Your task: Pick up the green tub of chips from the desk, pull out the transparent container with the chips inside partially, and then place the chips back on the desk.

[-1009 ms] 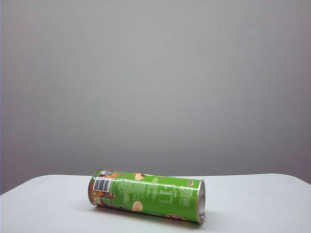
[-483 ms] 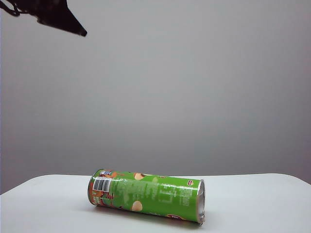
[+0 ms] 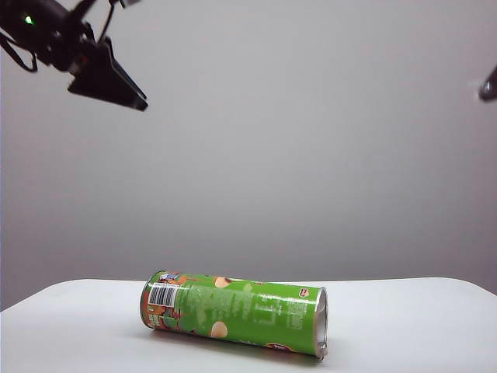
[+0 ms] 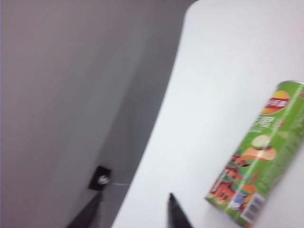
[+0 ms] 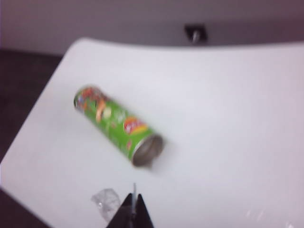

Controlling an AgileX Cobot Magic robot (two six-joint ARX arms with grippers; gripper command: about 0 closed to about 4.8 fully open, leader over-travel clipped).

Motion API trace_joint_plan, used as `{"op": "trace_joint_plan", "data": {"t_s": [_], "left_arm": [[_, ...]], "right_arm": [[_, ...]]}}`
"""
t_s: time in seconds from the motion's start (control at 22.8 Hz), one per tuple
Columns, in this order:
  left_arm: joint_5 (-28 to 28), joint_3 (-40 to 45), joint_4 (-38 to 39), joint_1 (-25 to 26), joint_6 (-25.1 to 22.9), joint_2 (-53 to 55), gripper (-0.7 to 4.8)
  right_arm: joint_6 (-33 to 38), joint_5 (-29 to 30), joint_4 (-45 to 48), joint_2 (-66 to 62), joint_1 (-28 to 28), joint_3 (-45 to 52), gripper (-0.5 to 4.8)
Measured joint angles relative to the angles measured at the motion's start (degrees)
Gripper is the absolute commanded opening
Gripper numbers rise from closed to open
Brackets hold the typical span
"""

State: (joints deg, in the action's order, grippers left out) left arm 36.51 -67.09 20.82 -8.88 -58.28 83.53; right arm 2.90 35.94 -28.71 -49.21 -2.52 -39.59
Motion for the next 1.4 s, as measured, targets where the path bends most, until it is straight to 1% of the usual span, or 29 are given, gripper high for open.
{"op": "trace_joint_plan", "data": {"t_s": [0.09, 0.13, 0.22, 0.26, 0.31, 0.35, 0.4, 0.44, 0.48, 0.53, 0.57, 0.61, 0.7, 0.75, 0.79, 0.83, 0.88, 0.92, 0.97, 1.1, 1.19, 1.32, 1.4], "left_arm": [[0.5, 0.0, 0.0, -0.1, 0.0, 2.0, 2.17], [0.5, 0.0, 0.0, -0.3, -0.3, 3.0, 2.17], [0.3, 0.0, 0.1, -1.2, -2.5, 5.8, 2.17], [0.1, 0.0, 0.2, -2.5, -5.1, 7.8, 2.18], [-0.4, 0.0, 0.2, -3.2, -6.2, 8.6, 2.40], [-2.0, 0.0, 0.0, -4.9, -8.6, 10.7, 2.49], [-3.0, 0.0, -0.1, -5.9, -9.9, 12.0, 2.49], [-4.6, 0.0, -0.1, -7.4, -12.0, 14.4, 2.50], [-5.3, -0.1, 0.0, -8.0, -12.7, 15.5, 2.52], [-7.3, -0.8, 0.2, -9.3, -14.2, 18.3, 2.57], [-8.0, -1.4, 0.5, -9.7, -14.5, 19.5, 2.85], [-9.3, -3.4, 2.6, -10.1, -15.3, 22.3, 2.87], [-10.5, -6.4, 6.8, -10.5, -15.5, 25.0, 2.95], [-10.7, -7.8, 8.7, -10.5, -15.5, 26.0, 3.16], [-11.1, -11.3, 13.9, -10.7, -15.4, 28.0, 3.17], [-11.2, -13.6, 17.2, -10.6, -15.3, 29.4, 3.52], [-11.8, -17.1, 22.1, -10.6, -14.8, 31.7, 4.19], [-12.3, -18.9, 24.9, -10.7, -13.8, 33.1, 4.69], [-13.2, -19.9, 26.6, -11.1, -13.3, 33.7, 4.79], [-17.3, -21.1, 26.3, -13.6, -13.0, 34.1, 4.79], [-18.9, -21.1, 24.6, -15.1, -13.0, 34.3, 4.79], [-19.4, -21.1, 21.9, -16.4, -13.0, 35.6, 4.79], [-20.1, -21.2, 21.7, -16.9, -13.4, 36.9, 4.79]], "right_arm": [[-1.9, 1.9, -1.7, -1.6, 0.0, 0.1, -0.01], [-2.4, 2.7, -1.8, -2.0, 0.0, 0.1, -0.01], [-3.8, 3.3, -1.7, -2.7, 0.0, 0.1, -0.01], [-4.2, 3.6, -1.4, -2.9, 0.0, 0.1, -0.01], [-4.2, 3.8, -0.9, -3.1, 0.0, 0.1, -0.01], [-3.7, 4.8, 1.7, -3.5, 0.0, 1.0, -0.01], [-3.0, 5.4, 3.1, -3.6, 0.2, 1.8, -0.01], [-0.8, 5.6, 6.4, -3.8, 1.6, 3.9, -0.01], [-0.2, 5.5, 7.7, -3.9, 2.4, 4.9, -0.01], [1.2, 5.0, 10.3, -4.5, 4.2, 6.9, -0.01], [2.1, 4.6, 11.8, -4.6, 5.0, 7.6, -0.01], [4.6, 4.1, 16.3, -5.2, 6.9, 9.4, -0.01], [6.1, 4.0, 19.5, -6.1, 9.1, 10.6, -0.01], [6.3, 4.1, 20.5, -6.7, 10.1, 11.0, -0.01], [6.5, 4.1, 21.4, -8.0, 11.4, 11.0, -0.01], [6.6, 4.1, 22.0, -9.0, 12.2, 11.0, -0.01], [6.6, 3.9, 22.3, -11.1, 13.6, 11.1, -0.01], [6.5, 4.0, 22.4, -12.8, 14.4, 11.3, -0.01], [6.3, 4.0, 22.8, -14.3, 14.5, 11.3, -0.01], [6.1, 4.1, 24.5, -18.9, 14.3, 11.3, -0.01], [6.1, 4.5, 25.9, -21.1, 14.3, 11.2, -0.01], [6.1, 5.6, 26.8, -23.4, 14.3, 11.3, -0.01], [6.1, 6.9, 27.7, -24.2, 14.3, 11.2, -0.01]]}}
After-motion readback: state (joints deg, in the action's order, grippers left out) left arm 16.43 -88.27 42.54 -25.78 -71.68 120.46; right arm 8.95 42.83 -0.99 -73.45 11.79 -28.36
